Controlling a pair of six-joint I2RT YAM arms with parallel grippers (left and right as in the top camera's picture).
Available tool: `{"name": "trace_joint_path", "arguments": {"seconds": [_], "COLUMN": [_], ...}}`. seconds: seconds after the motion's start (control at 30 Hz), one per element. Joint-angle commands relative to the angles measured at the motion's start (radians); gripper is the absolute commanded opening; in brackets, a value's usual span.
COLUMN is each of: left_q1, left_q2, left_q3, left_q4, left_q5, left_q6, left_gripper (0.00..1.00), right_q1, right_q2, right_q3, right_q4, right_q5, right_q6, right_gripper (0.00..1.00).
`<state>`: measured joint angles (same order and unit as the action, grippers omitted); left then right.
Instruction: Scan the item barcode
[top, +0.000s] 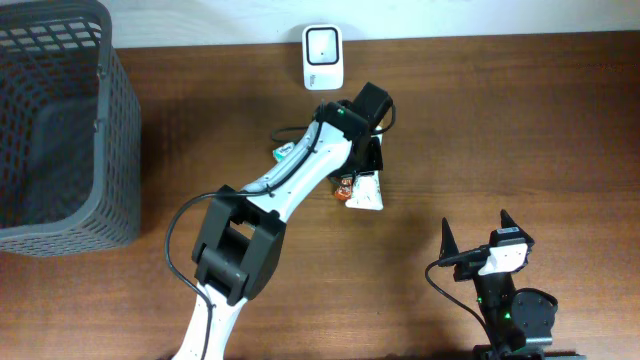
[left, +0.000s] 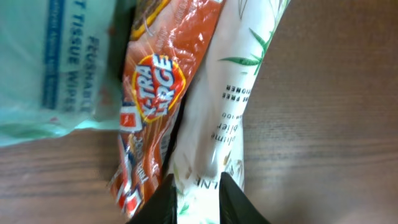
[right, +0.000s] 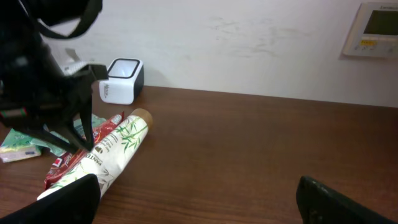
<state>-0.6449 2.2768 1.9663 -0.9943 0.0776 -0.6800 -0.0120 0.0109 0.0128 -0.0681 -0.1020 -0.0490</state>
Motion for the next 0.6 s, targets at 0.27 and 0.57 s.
{"name": "trace_joint_path", "arguments": {"seconds": [0.27, 0.57], "left_q1": [0.365, 0.629], "left_q2": [-0.014, -0.014], "left_q3": [0.837, 0.908], "left_q4": [-0.573, -0.694], "left_q5": [-0.008, 0.001], "left_q6": [0.255, 0.256], "left_gripper": [0.99, 0.99], "right_q1": [0.005, 0.005], "right_q2": [-0.007, -0.007], "right_q3": [-0.007, -0.007], "right_q4": [-0.004, -0.004], "right_q5": [0.002, 0.002], "right_q6": [0.001, 0.001], "right_gripper": [0.99, 0.99]}}
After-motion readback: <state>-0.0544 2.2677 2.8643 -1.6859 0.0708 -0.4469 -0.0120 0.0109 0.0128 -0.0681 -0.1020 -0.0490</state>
